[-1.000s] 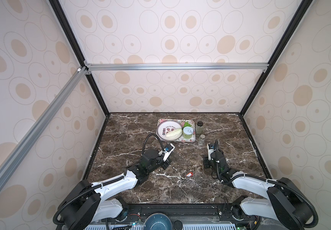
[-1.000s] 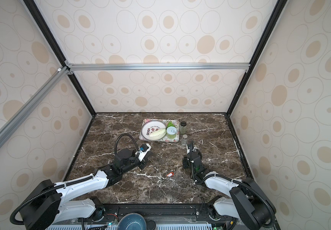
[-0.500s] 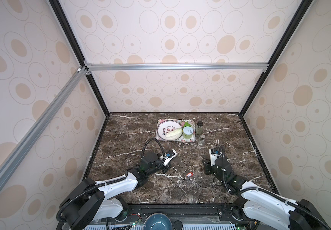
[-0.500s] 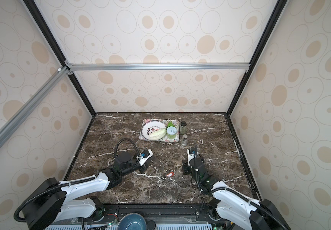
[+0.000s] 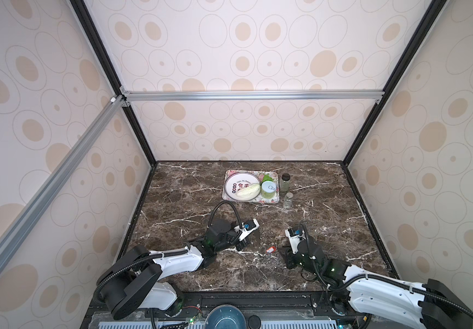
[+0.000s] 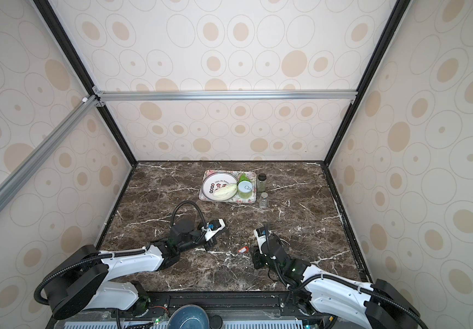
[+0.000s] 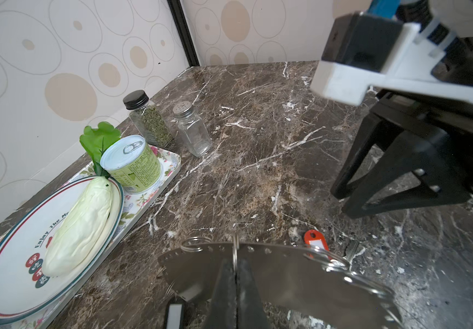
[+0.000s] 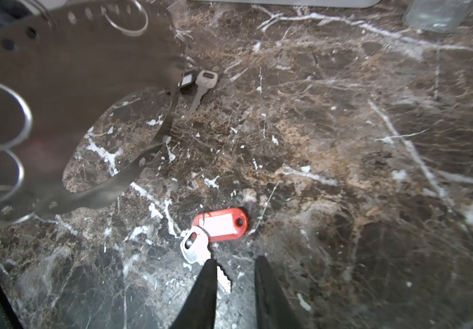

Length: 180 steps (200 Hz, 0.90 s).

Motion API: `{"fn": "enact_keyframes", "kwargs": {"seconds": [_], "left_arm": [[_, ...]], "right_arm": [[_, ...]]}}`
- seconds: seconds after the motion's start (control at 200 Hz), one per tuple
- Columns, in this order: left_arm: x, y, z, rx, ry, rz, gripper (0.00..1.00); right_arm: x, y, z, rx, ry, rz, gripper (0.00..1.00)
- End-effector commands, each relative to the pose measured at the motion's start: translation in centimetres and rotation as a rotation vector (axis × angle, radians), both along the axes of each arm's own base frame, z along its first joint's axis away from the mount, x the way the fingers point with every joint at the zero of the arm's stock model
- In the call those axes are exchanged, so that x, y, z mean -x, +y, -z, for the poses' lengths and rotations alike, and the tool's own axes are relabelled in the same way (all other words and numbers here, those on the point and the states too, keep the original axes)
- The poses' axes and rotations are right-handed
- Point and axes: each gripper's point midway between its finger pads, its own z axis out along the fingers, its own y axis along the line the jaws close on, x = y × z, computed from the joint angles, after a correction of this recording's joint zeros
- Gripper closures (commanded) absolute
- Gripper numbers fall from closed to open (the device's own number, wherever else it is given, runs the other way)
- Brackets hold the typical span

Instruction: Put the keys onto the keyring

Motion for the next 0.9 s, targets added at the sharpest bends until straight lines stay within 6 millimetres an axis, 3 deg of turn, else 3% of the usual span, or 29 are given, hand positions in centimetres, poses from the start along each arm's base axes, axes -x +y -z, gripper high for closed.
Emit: {"fn": "enact_keyframes", "kwargs": {"seconds": [0.0, 0.36, 0.455, 0.53, 0.7, 0.895], "left_arm": [[-0.3, -0.1, -1.8, 0.02, -0.065, -0.007, 1.0], [0.1, 0.4, -2.6, 0.048, -0.092, -0.018, 1.0], [0.1, 0.5, -2.9, 0.053, -0.097, -0.02, 1.0], [0.1, 0.6, -3.0, 0.058, -0.103, -0.024, 1.0], [0.2, 0.8, -3.3, 0.064, -0.115, -0.029, 1.0], [0.3, 0.8, -3.4, 0.066, -0.12, -0.025, 1.0]], "right_arm": [[0.6, 1.3, 0.1, -0.071, 0.048, -0.014, 0.75], [0.2, 2.6, 1.3, 0.013, 0.084, -0.032, 0.75], [-1.1, 1.2, 1.2, 0.103, 0.035, 0.033, 0.75], [-2.2, 0.7, 0.8, 0.151, -0.007, 0.069, 0.82], [-4.2, 1.5, 0.7, 0.26, -0.032, 0.071, 0.85], [-5.7, 2.5, 2.7, 0.304, 0.033, 0.054, 0.85]]}}
